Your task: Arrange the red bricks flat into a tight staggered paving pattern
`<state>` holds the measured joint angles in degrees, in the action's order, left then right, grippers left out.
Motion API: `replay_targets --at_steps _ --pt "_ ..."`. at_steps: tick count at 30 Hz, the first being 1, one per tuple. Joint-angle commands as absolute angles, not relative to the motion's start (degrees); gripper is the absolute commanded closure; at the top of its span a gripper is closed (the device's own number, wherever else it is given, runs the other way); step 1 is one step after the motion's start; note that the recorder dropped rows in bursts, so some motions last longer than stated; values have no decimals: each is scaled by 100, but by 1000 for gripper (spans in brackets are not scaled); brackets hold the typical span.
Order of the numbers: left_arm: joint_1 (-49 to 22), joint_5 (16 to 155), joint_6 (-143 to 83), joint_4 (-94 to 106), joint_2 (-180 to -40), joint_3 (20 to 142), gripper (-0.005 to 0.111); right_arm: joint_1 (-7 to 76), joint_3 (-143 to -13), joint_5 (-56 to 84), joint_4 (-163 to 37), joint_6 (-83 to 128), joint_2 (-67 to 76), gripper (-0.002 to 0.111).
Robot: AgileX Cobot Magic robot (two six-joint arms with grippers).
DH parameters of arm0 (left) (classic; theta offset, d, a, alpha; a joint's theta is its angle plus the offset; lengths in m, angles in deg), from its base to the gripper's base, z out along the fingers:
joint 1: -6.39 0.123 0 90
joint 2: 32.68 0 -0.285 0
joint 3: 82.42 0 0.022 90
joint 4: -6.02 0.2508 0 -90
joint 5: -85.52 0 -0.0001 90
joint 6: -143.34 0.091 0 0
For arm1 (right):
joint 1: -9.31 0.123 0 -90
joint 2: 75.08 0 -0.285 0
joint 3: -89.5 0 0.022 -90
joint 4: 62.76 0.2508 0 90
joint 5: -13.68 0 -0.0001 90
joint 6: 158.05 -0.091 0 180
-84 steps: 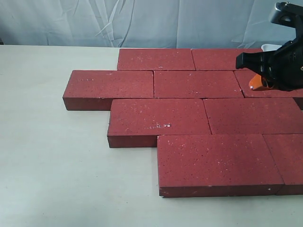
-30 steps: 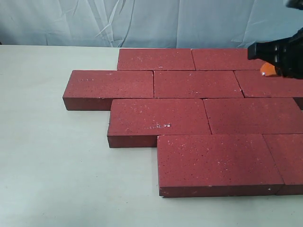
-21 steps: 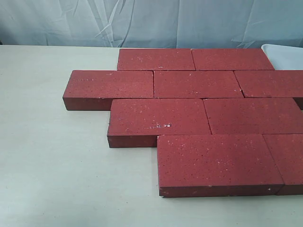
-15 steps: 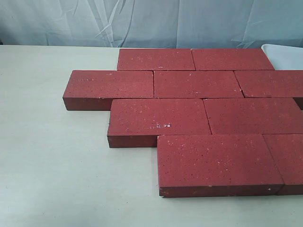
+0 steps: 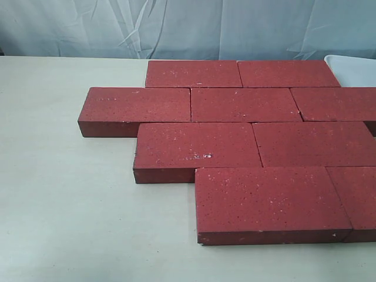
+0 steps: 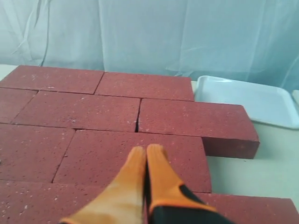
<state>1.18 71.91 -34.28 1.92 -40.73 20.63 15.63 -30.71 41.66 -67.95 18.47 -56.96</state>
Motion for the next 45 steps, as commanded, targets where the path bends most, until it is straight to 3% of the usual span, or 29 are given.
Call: replay_targets --at_steps 1,6,45 --pt "135 7185 -3473 227 -4047 2036 107 1017 -2692 4004 -6864 1887 -6333 109" --pt "135 7185 -3473 227 -4047 2036 107 708 -2496 4058 -6864 1887 -6730 109" --pt "135 7185 -3473 227 -4047 2036 107 708 -2320 3813 -6795 2195 -6730 109"
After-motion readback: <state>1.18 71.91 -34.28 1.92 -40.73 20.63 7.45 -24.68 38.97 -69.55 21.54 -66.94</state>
